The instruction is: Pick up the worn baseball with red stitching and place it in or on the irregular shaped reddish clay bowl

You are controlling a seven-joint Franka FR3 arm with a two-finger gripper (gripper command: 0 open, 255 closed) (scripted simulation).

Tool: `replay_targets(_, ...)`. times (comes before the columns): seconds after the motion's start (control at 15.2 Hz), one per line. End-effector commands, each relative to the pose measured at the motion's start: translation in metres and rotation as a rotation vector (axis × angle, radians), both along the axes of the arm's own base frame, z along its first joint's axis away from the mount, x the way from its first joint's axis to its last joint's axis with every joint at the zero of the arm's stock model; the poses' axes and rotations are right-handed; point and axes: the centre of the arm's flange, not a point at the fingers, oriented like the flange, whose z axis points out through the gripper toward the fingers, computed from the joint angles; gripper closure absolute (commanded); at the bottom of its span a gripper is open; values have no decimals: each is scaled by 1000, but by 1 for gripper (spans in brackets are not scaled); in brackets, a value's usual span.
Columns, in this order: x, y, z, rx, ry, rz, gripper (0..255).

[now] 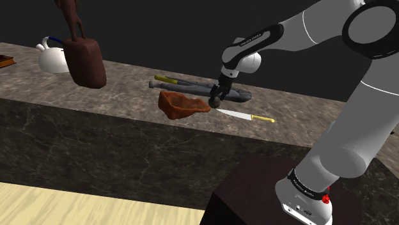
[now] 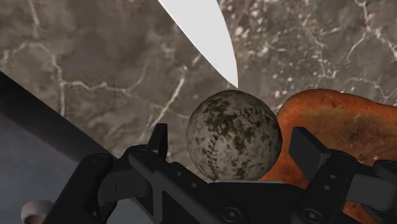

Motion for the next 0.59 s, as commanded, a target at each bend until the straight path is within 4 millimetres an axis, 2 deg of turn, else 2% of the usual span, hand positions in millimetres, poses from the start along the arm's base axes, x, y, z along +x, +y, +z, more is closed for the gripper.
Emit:
replay_targets(0.0,0,0,0,0,0,0,0)
replay_targets(0.2,0,0,0,0,0,0,0)
replay_targets(0.26,0,0,0,0,0,0,255)
replay_targets(0.53,0,0,0,0,0,0,255)
